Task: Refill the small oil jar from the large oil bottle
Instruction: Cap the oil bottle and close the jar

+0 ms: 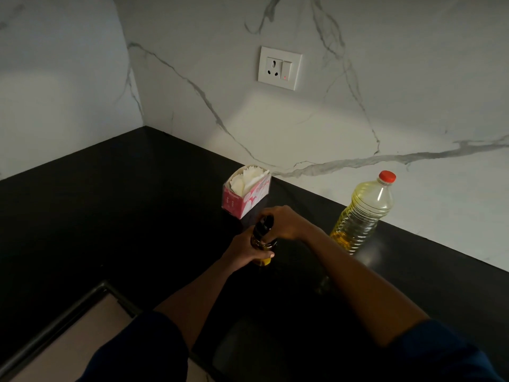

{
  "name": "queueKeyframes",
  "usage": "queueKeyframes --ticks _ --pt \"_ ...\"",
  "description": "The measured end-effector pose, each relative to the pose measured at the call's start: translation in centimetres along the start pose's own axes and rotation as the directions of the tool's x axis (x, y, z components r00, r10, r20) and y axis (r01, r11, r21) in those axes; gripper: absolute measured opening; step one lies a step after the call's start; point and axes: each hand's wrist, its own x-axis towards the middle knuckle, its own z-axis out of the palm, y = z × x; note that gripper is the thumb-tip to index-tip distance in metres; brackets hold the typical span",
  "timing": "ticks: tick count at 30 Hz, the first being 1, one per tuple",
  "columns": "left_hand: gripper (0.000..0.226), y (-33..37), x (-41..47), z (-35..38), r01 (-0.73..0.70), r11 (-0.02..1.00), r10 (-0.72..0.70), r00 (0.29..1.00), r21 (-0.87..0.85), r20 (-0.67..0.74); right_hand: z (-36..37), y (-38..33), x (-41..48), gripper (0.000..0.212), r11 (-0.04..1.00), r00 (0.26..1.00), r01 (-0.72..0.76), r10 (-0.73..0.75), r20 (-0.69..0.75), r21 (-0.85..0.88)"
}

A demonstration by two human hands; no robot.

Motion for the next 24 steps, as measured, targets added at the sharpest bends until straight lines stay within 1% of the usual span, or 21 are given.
queueKeyframes --ticks 3,8,10,13,15,16,19,21,22,24 --pt "0.078 0.1 0.0 0.0 -0.005 1.0 0.005 1.0 -0.001 -0.02 -0.1 -0.1 0.2 0.048 1.0 1.0 0.008 -0.008 0.019 -0.03" --pt "0.077 0.0 -0.2 0.2 -0.001 1.0 0.001 0.999 0.01 -0.044 0.2 -0.4 0.8 0.05 0.977 0.992 0.074 -0.053 0.111 -0.2" --pt "0.077 0.1 -0.3 0.2 -0.003 1.0 0.003 0.999 0.005 -0.046 0.0 -0.5 0.7 0.052 0.978 0.991 0.083 -0.06 0.122 -0.193" --pt "0.079 0.3 -0.4 0.2 0.006 1.0 -0.007 0.999 -0.007 -0.049 -0.2 -0.5 0.3 0.053 0.979 0.993 0.077 -0.058 0.103 -0.188" --pt "0.078 0.3 -0.4 0.2 0.009 1.0 -0.009 0.998 0.015 -0.058 0.0 -0.9 0.4 0.05 0.977 0.998 0.032 -0.019 0.063 -0.211" --pt "0.076 0.2 -0.4 0.3 0.007 0.999 -0.005 0.998 0.032 -0.057 0.3 -1.3 0.5 0.047 0.974 0.999 -0.013 0.02 0.027 -0.226" --pt "0.066 0.5 -0.6 0.5 0.018 0.999 -0.014 0.997 0.044 -0.076 1.6 -2.5 0.8 0.038 0.936 0.977 -0.203 0.175 -0.121 -0.287" --pt "0.064 0.7 -0.7 0.5 0.029 0.998 -0.025 0.995 0.048 -0.095 2.2 -3.1 0.8 0.043 0.905 0.954 -0.282 0.231 -0.189 -0.317" --pt "0.066 0.8 -0.8 0.5 0.043 0.998 -0.038 0.996 0.054 -0.086 2.2 -3.4 0.7 0.046 0.908 0.949 -0.301 0.254 -0.187 -0.29" --pt "0.07 0.7 -0.8 0.5 0.058 0.998 -0.056 0.996 0.037 -0.065 1.6 -3.7 0.1 0.049 0.932 0.942 -0.329 0.312 -0.122 -0.154"
